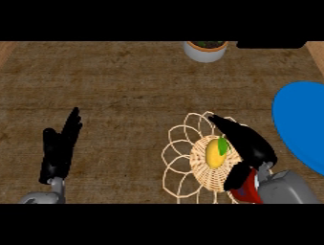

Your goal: Pick the lemon from the placemat and place it in the plate

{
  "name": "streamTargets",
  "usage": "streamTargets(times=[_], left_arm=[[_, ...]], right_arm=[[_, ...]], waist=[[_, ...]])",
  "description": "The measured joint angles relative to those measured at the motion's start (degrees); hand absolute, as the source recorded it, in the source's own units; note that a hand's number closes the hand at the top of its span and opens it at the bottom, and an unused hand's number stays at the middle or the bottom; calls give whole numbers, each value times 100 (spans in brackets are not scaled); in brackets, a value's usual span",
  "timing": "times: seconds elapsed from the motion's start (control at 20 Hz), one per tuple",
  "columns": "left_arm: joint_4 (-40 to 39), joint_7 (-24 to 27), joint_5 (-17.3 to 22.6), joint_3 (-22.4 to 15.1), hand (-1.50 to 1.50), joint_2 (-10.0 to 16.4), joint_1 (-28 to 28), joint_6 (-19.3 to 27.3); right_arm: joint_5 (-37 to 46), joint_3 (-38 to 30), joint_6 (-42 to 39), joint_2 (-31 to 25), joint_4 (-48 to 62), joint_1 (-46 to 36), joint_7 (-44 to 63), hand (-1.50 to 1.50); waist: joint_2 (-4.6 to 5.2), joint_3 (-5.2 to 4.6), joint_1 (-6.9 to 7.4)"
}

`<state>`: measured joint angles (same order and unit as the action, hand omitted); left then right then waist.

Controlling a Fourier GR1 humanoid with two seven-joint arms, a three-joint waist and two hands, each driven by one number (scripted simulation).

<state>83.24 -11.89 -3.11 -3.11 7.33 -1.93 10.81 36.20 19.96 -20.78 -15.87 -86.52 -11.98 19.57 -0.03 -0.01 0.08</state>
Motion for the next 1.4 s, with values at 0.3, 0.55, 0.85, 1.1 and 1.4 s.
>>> streamTargets(times=[0.3, 0.55, 0.85, 1.1, 1.4], left_arm=[[227, -191, -74, 45, 0, -21, 54, -108], [76, 51, -112, 88, 0, -89, 130, -144], [140, -100, -154, 178, 0, -72, 46, -179], [-30, 26, -102, 270, 0, -65, -17, -257], [5, -15, -163, 234, 0, -112, -17, -235]], right_arm=[[368, -134, -61, 218, 350, -54, -228, 150], [756, -125, 151, 179, 675, -183, -767, 150], [1151, -244, 487, 228, 891, -303, -1136, 150], [1466, -447, 1039, 194, 640, -155, -1056, 150], [1642, -1131, 1636, 142, 995, -501, -772, 150]], waist=[[-16, -22, 6], [-38, -58, 8], [-43, -63, 4], [-29, -39, -11], [-5, -11, 2]])
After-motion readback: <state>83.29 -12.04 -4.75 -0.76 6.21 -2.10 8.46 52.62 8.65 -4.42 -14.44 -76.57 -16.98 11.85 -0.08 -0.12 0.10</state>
